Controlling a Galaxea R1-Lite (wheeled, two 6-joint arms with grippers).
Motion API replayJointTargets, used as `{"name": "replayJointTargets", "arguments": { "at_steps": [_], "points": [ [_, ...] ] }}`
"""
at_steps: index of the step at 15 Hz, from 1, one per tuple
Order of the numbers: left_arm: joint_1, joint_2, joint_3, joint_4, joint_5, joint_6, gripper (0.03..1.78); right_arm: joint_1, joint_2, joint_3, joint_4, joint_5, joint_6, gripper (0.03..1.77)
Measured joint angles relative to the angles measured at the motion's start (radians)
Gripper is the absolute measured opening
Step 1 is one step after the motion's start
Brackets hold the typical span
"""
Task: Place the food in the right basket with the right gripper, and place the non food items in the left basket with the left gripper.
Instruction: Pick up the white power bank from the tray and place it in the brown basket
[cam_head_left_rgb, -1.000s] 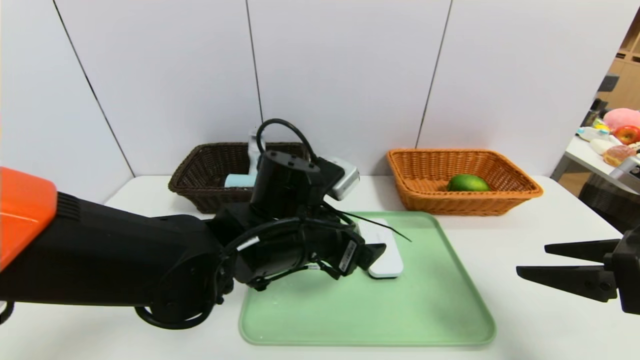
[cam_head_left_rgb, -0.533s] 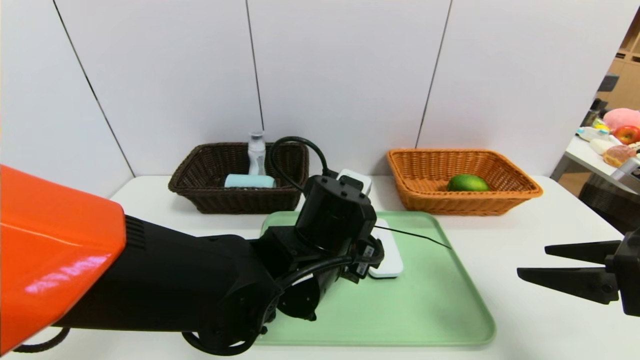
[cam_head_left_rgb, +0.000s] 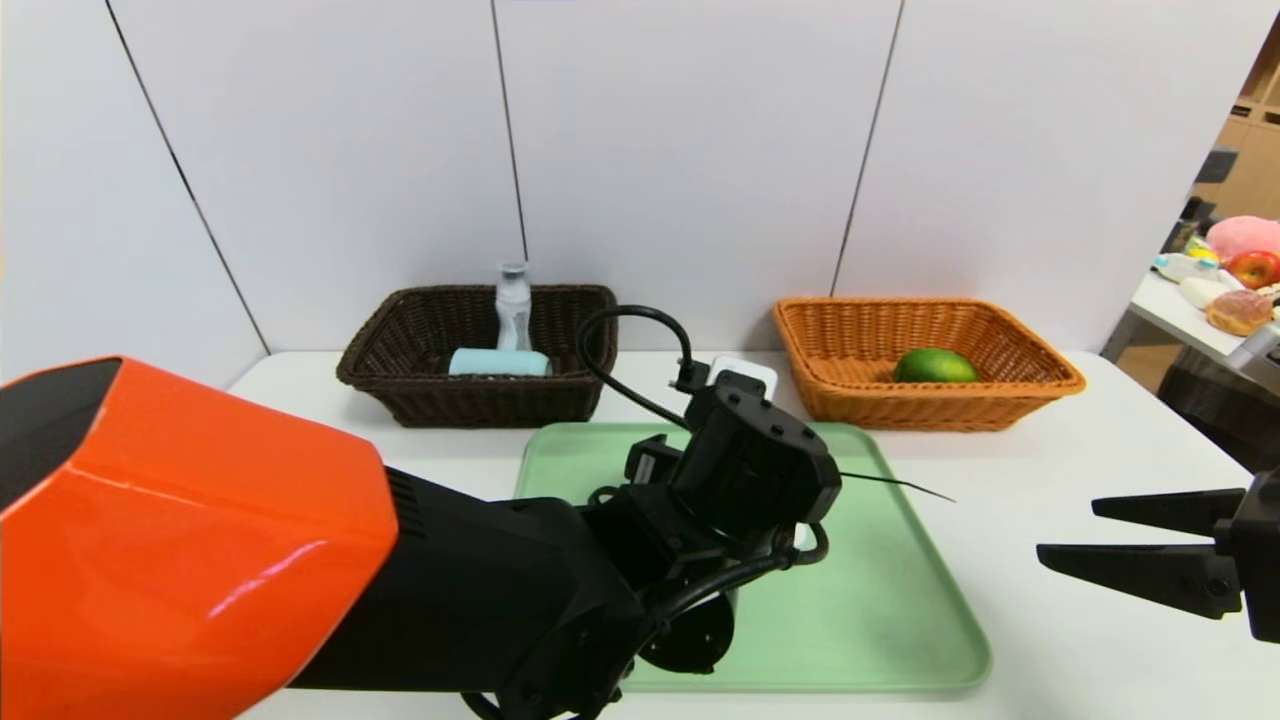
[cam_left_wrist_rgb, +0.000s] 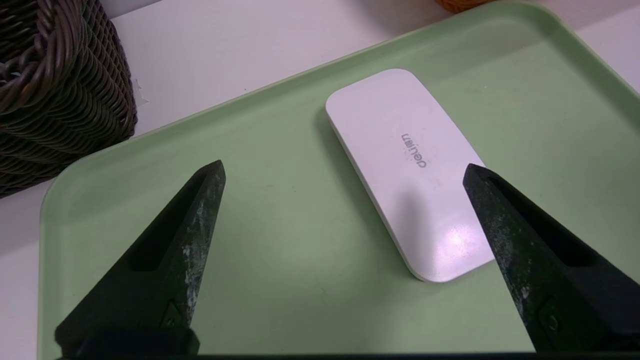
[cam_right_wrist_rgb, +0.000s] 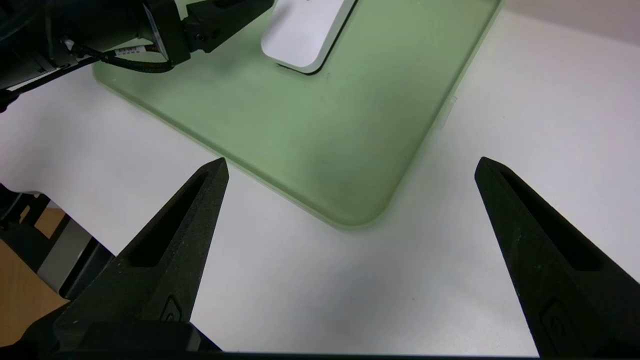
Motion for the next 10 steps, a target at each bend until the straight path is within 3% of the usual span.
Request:
{"name": "replayJointTargets", "arguments": {
  "at_steps": [10],
  "points": [
    [-0.025,0.138,-0.147,-0.001,0.083,-0.024,1.69,0.000,-0.002,0.012,-0.001,-0.002,0.000,1.70]
  ]
}}
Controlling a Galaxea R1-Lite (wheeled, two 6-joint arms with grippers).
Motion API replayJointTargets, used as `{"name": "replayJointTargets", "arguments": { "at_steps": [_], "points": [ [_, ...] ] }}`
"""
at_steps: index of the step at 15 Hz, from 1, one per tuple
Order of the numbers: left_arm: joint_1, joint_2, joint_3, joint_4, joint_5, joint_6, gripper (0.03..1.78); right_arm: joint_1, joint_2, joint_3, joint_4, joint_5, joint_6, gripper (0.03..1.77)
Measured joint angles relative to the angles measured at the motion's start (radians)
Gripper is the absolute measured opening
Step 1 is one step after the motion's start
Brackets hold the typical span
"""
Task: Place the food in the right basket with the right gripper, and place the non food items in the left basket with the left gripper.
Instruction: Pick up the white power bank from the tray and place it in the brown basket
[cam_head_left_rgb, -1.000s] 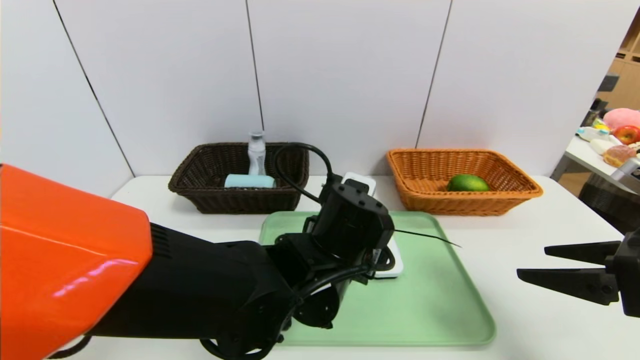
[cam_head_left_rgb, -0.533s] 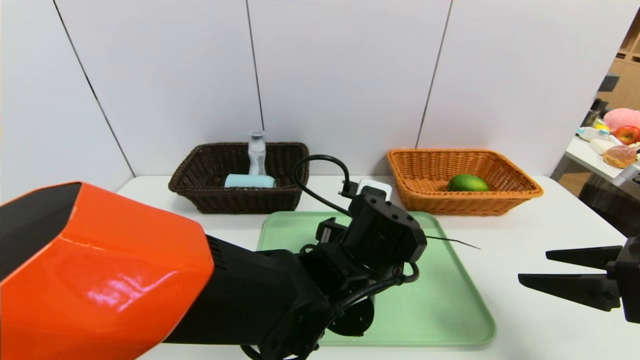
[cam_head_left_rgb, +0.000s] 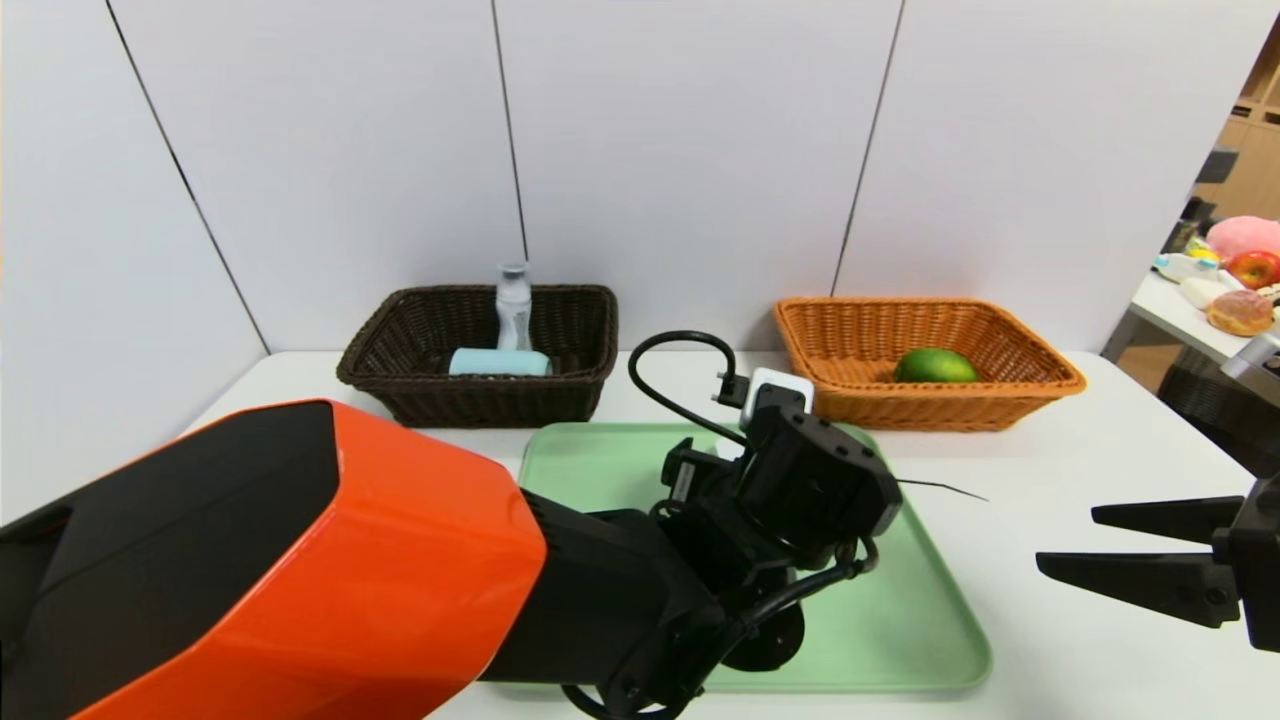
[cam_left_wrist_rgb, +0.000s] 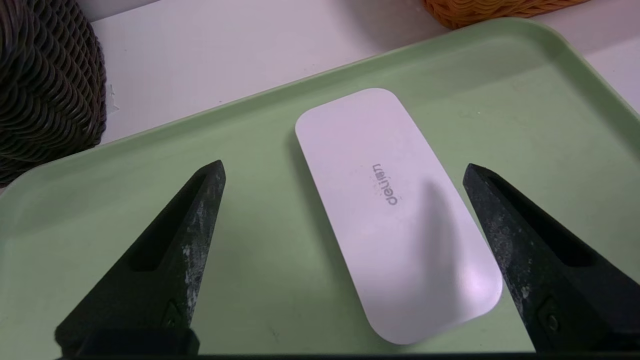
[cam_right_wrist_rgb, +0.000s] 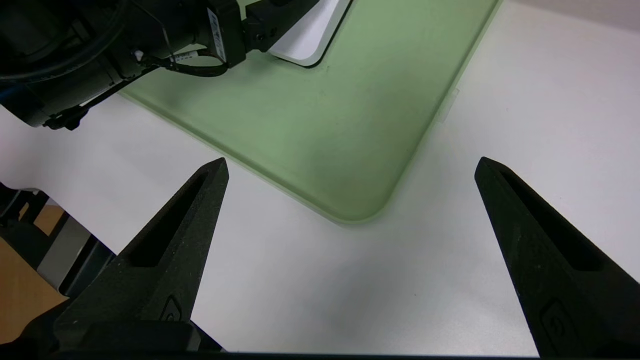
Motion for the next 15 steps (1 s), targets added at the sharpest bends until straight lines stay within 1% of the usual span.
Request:
{"name": "replayJointTargets", "arguments": {
  "at_steps": [6,11,15],
  "points": [
    [-0.016,0.046,-0.037,0.001,0.003,-0.011,1.69,0.000,0.002,0.002,0.000,0.003,0.000,1.70],
    [-0.015,0.079,-0.049,0.001,0.003,-0.018,1.69,0.000,0.004,0.012,-0.003,0.003,-0.001,1.70],
    [-0.007,0.099,-0.090,0.016,0.004,-0.023,1.69,0.000,0.005,0.013,-0.003,0.003,-0.002,1.70]
  ]
}}
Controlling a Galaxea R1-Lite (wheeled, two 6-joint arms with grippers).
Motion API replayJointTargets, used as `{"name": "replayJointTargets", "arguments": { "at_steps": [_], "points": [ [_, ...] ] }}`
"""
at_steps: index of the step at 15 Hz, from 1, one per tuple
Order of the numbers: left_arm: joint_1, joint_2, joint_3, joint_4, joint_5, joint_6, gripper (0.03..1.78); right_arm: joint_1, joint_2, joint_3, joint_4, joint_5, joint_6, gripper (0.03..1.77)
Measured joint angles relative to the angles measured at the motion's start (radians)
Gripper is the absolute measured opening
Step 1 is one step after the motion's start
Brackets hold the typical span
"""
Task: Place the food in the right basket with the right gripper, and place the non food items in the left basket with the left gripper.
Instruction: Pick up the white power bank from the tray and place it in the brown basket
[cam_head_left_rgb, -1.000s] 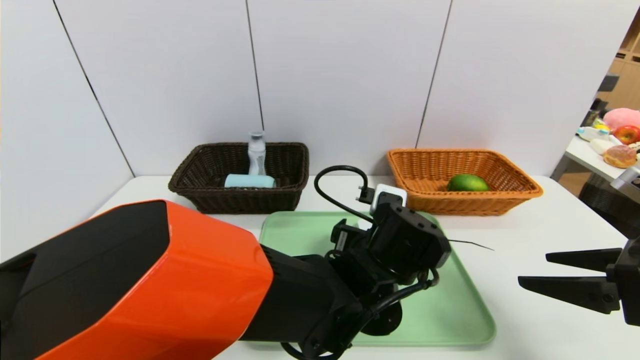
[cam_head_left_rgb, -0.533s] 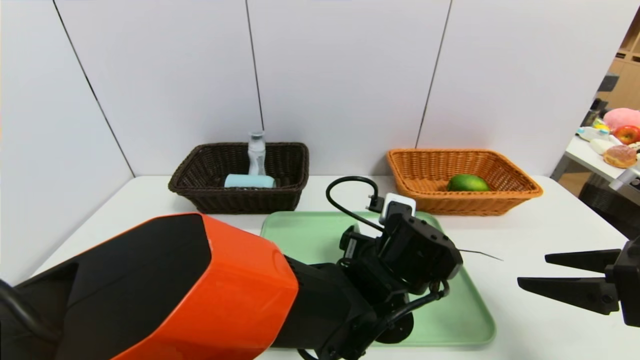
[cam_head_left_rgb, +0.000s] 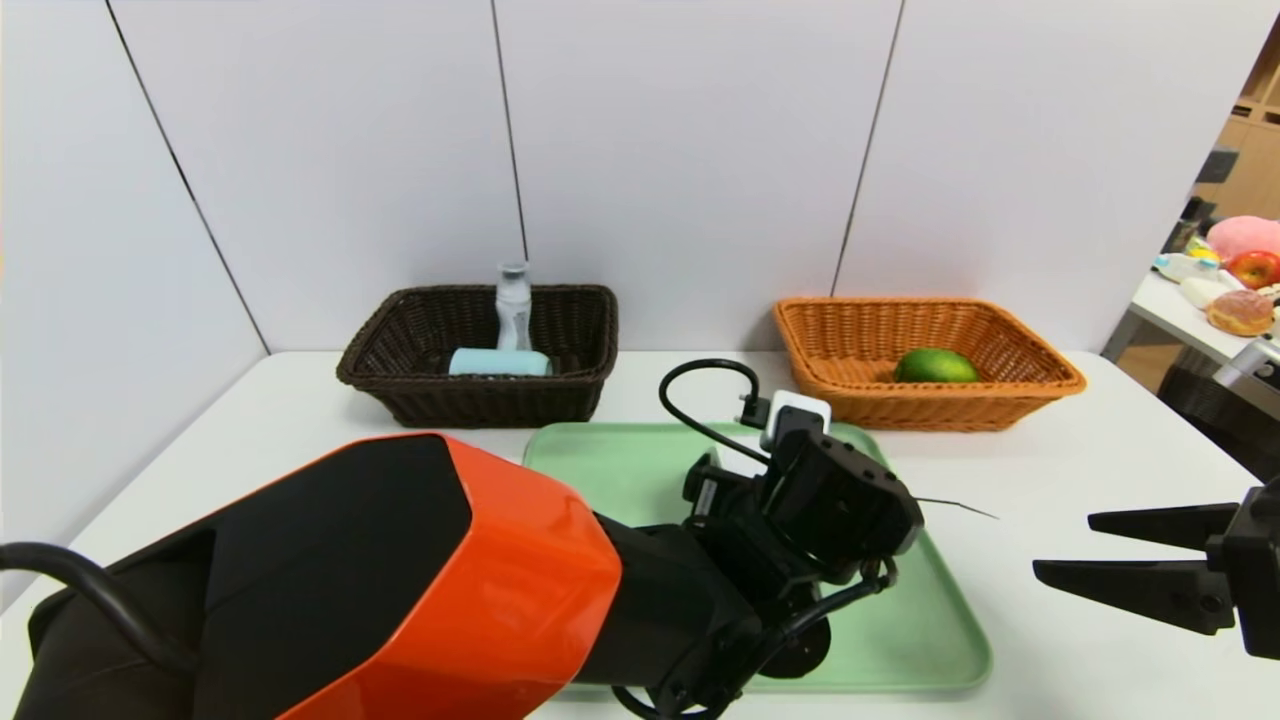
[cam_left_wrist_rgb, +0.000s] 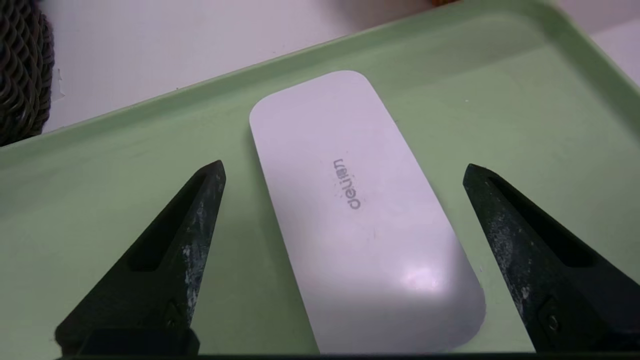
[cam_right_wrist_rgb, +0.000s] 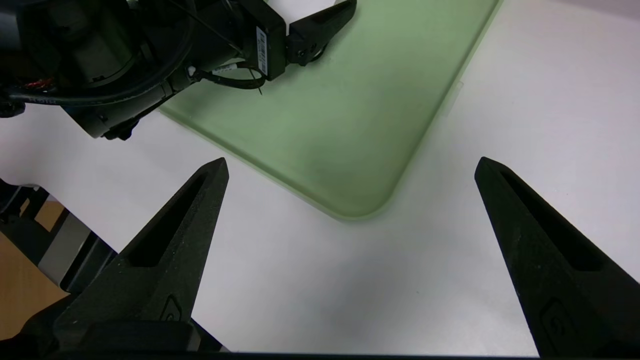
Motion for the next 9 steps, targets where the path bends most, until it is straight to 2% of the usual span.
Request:
{"name": "replayJointTargets", "arguments": {
  "at_steps": [9],
  "points": [
    [0.052,0.045,-0.106,0.090,-0.001,-0.018,1.69,0.000,0.002,0.007,0.000,0.000,0.000,1.70]
  ]
}}
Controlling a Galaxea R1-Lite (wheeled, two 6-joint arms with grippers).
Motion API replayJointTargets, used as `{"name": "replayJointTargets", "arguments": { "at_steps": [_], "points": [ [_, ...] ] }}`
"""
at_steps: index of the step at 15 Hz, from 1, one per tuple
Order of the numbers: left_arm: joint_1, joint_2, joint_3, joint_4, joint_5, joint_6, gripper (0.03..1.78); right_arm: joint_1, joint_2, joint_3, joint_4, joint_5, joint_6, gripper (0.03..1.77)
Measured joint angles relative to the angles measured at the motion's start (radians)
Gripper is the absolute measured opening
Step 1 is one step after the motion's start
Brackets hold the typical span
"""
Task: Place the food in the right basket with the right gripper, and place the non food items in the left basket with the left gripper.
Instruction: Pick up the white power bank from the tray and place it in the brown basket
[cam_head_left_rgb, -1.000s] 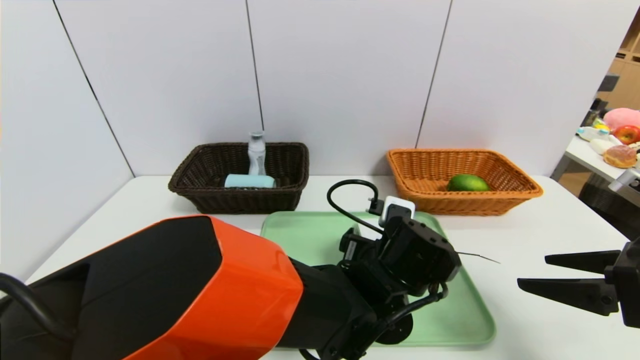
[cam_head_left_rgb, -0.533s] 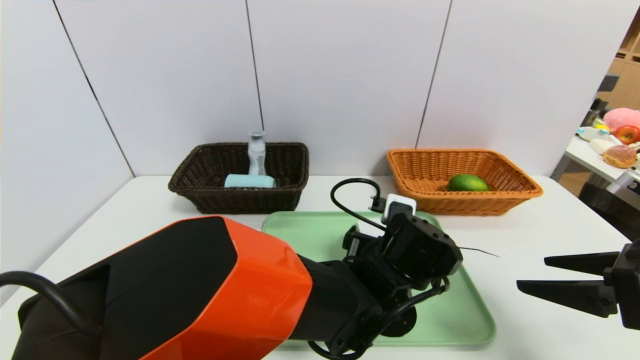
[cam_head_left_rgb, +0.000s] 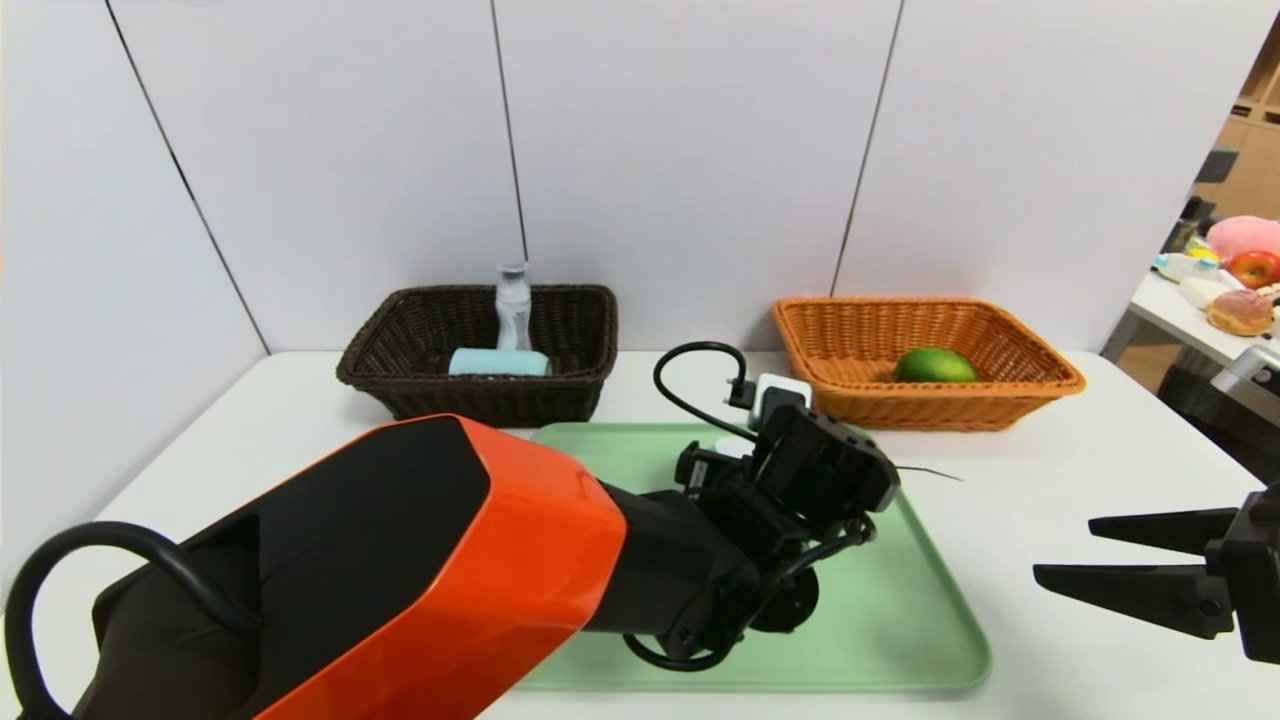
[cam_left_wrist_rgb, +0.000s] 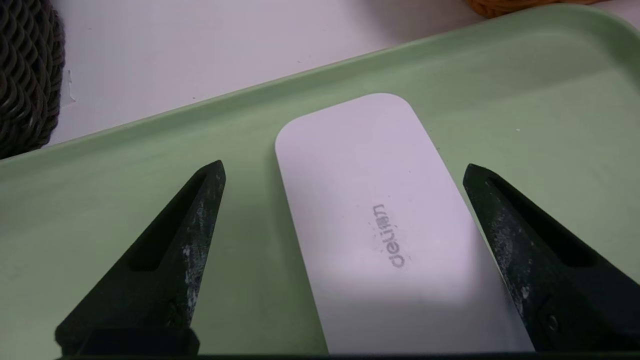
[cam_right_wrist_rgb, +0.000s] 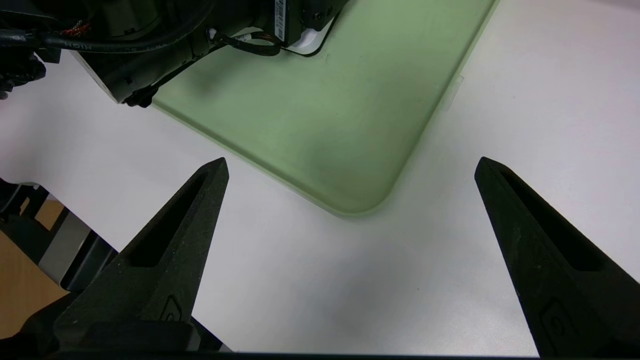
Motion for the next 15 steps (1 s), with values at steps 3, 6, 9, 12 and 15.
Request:
{"name": "replayJointTargets", "arguments": {
  "at_steps": [3,6,9,12,15],
  "points": [
    [0.010,0.002,-0.039,0.066,0.000,-0.006,1.69,0.000,0.002,0.000,-0.001,0.000,0.000,1.70],
    [0.011,0.003,-0.081,0.142,-0.001,-0.027,1.69,0.000,0.003,-0.001,-0.003,0.000,0.000,1.70],
    [0.011,0.009,-0.116,0.225,-0.005,-0.064,1.69,0.000,0.004,-0.003,-0.004,0.000,0.001,1.70],
    [0.011,0.029,-0.155,0.304,-0.012,-0.111,1.69,0.000,0.006,-0.003,-0.003,0.000,0.001,1.70],
    [0.011,0.048,-0.218,0.410,-0.023,-0.182,1.69,0.000,0.006,-0.003,-0.003,0.000,0.000,1.70]
  ]
}}
